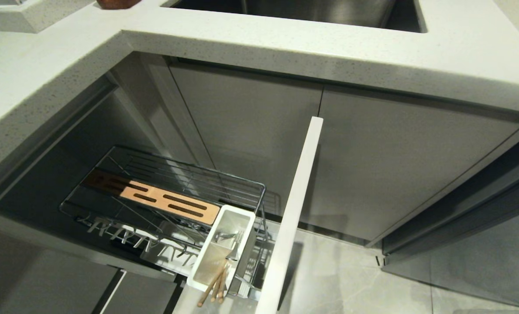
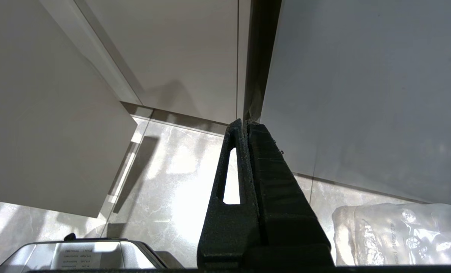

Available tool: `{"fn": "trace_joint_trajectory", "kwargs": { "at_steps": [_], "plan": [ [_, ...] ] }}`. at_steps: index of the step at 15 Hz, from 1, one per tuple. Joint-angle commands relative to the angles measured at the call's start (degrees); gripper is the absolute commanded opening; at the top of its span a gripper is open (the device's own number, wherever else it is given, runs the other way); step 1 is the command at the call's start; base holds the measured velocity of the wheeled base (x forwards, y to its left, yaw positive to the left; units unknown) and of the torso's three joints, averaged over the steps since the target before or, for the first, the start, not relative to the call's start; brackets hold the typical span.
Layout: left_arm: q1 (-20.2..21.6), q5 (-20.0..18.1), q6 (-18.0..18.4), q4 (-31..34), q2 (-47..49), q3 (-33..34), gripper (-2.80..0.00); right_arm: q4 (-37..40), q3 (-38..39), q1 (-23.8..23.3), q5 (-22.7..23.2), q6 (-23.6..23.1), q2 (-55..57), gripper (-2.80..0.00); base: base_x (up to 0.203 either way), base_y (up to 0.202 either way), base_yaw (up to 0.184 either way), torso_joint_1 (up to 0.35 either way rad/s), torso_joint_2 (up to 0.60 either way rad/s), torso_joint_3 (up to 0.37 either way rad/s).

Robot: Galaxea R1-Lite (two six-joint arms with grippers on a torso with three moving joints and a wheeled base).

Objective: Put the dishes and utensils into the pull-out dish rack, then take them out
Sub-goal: Pick up the bowl and place it in the cupboard

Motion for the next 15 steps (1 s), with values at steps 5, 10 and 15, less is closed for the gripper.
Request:
{"fn": "trace_joint_trajectory", "kwargs": {
  "at_steps": [5, 10, 15],
  "plan": [
    [0.2, 0.0, -0.2, -0.5, -0.4, 0.2, -2.80, 0.0, 0.1, 0.0, 0.0, 0.0, 0.0, -2.80, 0.000, 0.000, 0.000, 0.000, 0.00, 0.000],
    [0.2, 0.0, -0.3, -1.1, -1.5, 0.2, -2.80, 0.0, 0.2, 0.0, 0.0, 0.0, 0.0, -2.80, 0.000, 0.000, 0.000, 0.000, 0.00, 0.000],
    [0.2, 0.3, -0.1, -1.5, -3.4, -0.8, -2.80, 0.0, 0.2, 0.0, 0.0, 0.0, 0.0, -2.80, 0.000, 0.000, 0.000, 0.000, 0.00, 0.000]
  ]
}}
